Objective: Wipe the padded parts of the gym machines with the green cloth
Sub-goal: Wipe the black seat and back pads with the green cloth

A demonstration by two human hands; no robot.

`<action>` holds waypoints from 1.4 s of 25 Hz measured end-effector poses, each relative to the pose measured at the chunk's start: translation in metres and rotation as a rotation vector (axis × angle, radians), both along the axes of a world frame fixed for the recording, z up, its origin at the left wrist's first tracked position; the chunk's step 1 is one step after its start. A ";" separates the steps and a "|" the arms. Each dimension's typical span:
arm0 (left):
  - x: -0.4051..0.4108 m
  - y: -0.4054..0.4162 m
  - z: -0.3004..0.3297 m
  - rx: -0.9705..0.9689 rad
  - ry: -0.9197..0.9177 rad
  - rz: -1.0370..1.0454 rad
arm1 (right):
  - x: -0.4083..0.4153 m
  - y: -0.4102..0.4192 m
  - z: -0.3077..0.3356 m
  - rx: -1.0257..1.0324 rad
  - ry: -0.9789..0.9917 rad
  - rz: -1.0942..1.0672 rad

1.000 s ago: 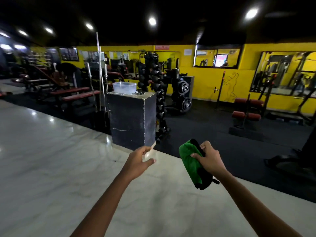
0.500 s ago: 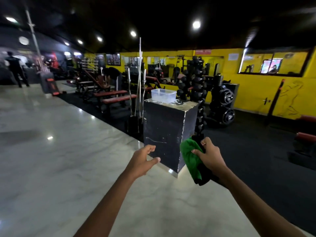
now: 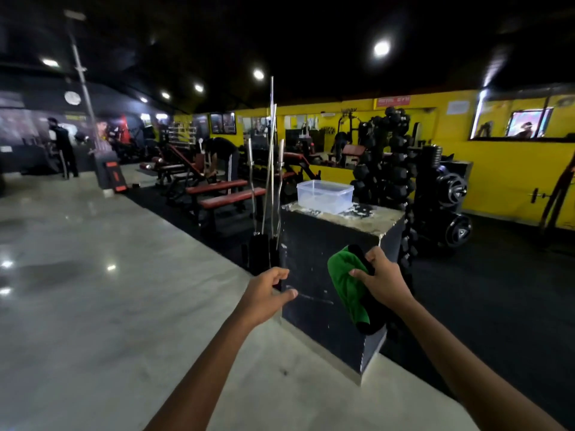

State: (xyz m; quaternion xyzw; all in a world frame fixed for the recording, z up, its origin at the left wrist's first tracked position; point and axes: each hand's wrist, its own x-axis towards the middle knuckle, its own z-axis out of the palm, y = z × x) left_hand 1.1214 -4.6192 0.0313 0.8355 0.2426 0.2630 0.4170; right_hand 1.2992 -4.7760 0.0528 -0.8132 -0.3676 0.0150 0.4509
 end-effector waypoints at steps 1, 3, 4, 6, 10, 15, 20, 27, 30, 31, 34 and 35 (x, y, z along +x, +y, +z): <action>0.022 0.023 0.007 0.012 -0.014 0.001 | 0.020 0.021 0.006 0.015 0.001 -0.004; 0.064 0.065 0.018 0.021 -0.036 0.007 | 0.058 0.062 0.016 0.051 0.011 -0.032; 0.080 0.080 0.020 0.022 -0.035 0.000 | 0.073 0.078 0.019 0.053 0.011 -0.042; 0.115 0.114 0.019 0.023 -0.032 -0.024 | 0.105 0.111 0.021 0.038 -0.019 -0.028; 0.194 0.203 0.019 0.009 -0.045 -0.049 | 0.179 0.188 0.023 0.065 -0.026 -0.076; 0.287 0.313 0.032 0.045 -0.031 -0.130 | 0.270 0.286 0.040 0.069 -0.082 -0.151; 0.402 0.410 0.059 0.045 -0.080 -0.167 | 0.360 0.370 0.061 0.109 -0.074 -0.253; 0.542 0.510 0.051 0.078 -0.099 -0.221 | 0.504 0.475 0.068 0.219 -0.129 -0.312; 0.595 0.557 0.057 0.118 -0.069 -0.210 | 0.564 0.512 0.070 0.216 -0.107 -0.332; 0.613 0.571 0.062 0.126 -0.075 -0.213 | 0.584 0.525 0.071 0.211 -0.106 -0.341; 0.667 0.611 0.068 0.114 -0.081 -0.216 | 0.636 0.565 0.073 0.206 -0.088 -0.378; 0.683 0.620 0.064 0.112 -0.068 -0.225 | 0.649 0.576 0.068 0.189 -0.084 -0.384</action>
